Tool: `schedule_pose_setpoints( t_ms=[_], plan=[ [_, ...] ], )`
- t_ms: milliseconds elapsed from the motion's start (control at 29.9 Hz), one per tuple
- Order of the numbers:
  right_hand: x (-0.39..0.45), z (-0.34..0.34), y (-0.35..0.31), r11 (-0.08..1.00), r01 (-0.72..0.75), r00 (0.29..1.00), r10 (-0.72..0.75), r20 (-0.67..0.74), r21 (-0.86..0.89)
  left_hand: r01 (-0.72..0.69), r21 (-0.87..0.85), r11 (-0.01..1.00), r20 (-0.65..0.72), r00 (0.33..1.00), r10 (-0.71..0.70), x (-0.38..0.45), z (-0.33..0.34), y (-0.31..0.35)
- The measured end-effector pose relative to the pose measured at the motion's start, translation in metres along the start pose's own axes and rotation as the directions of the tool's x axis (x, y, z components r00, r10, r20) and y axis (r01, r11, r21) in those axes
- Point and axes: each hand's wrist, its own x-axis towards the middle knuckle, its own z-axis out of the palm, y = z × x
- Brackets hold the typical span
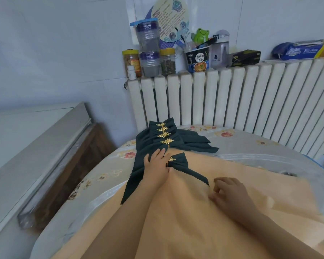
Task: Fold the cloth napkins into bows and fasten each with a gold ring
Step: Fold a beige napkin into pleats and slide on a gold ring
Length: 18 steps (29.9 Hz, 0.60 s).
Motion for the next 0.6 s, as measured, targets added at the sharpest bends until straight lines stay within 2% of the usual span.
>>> schedule_pose_setpoints(
  t_ms=[100,234,434,601],
  plan=[
    [-0.003,0.005,0.003,0.996,0.025,0.995,-0.017,-0.102,0.084,-0.027,-0.025,0.999,0.018,0.999,0.027,0.02,-0.006,-0.004],
    [-0.005,0.011,0.004,0.993,0.031,0.991,-0.016,-0.133,0.111,-0.043,-0.129,0.991,-0.028,0.999,0.04,0.038,-0.002,-0.006],
    [-0.001,0.02,0.007,0.992,0.065,0.975,-0.04,-0.22,0.11,0.014,-0.194,0.981,-0.199,0.978,-0.054,0.063,0.011,-0.004],
    [0.003,0.02,0.008,0.995,0.07,0.949,-0.043,-0.311,0.076,-0.028,-0.059,0.998,-0.265,0.964,0.011,0.082,0.02,-0.004]
  ],
)
